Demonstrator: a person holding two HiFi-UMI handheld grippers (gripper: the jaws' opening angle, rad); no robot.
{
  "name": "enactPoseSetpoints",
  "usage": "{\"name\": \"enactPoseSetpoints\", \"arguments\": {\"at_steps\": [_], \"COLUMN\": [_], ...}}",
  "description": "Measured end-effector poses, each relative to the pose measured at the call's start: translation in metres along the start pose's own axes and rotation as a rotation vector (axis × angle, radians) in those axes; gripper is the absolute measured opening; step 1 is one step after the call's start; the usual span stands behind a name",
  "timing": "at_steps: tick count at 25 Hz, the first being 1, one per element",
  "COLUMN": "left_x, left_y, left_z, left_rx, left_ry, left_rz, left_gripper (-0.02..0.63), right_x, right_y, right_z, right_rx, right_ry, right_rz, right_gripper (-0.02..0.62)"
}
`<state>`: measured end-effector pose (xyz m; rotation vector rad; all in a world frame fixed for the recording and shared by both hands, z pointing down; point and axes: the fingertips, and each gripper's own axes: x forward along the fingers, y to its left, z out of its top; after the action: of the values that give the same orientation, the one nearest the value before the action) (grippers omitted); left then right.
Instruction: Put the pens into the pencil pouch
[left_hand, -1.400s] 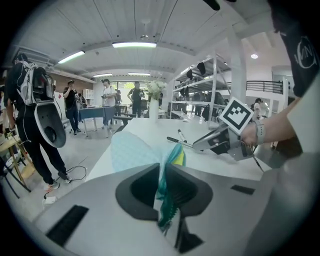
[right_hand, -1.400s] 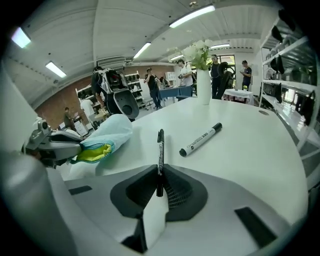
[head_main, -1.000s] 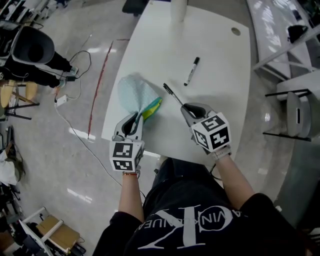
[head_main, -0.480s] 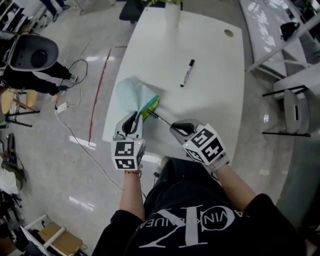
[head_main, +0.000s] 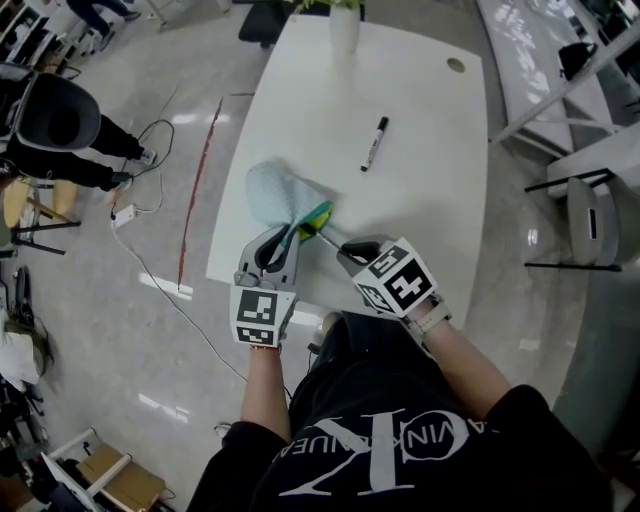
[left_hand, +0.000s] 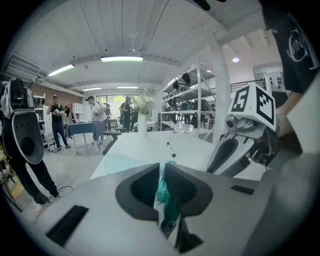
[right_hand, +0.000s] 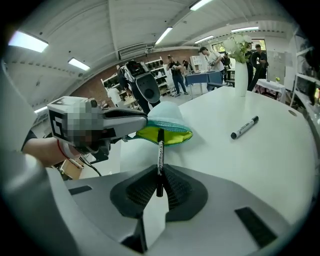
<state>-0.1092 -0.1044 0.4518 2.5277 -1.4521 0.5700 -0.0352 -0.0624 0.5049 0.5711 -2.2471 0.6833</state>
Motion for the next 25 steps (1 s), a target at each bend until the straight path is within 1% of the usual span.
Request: {"name": "enactPoseSetpoints", "arguments": {"at_steps": [2,6,10,13,16,18,21,23,25], "left_x": [0.0,0.002,0.005,0.007,0.006,0.005,0.005,0.005,0.006], "left_y": [-0.006,-0.024,-0.038,-0.046,-0.052,-0.051,-0.045,-0.04,-0.034], "left_z": [0.0,-0.003,-0.003,-0.002,0.001,0.003,0.003,0.002,0.001], "left_rx": [-0.003,0.023,0.017,-0.015,-0.071,-0.097,-0.112,-0.125,-0.156], "left_ry": [-0.002,0.005,0.01,-0.002,-0.028,-0.039,-0.042,-0.042,-0.05], "left_rz": [-0.035,-0.107,-0.165,-0.206,-0.254,-0.256,-0.227,-0.2,-0.184], "left_gripper": [0.038,0.037,0.035,0.034,0.031,0.03,0.029,0.029,0.029], "right_x": [0.003,0.006,0.009,0.012,0.015,0.017,0.017,0.014,0.01], "right_y": [0.0,-0.001,-0.004,-0.006,-0.005,-0.005,-0.008,-0.009,-0.009], "right_z": [0.003,0.009,0.018,0.024,0.029,0.03,0.029,0.026,0.022], "right_rx": [-0.002,-0.02,-0.028,-0.01,0.015,0.03,0.061,0.082,0.088], "right_ry": [0.008,0.01,0.005,-0.009,-0.034,-0.055,-0.091,-0.105,-0.109], "right_rz": [0.002,0.009,0.005,0.002,-0.001,-0.008,-0.009,0.009,0.027], "right_gripper": [0.048,0.048,0.048,0.048,0.048,0.051,0.059,0.079,0.106]}}
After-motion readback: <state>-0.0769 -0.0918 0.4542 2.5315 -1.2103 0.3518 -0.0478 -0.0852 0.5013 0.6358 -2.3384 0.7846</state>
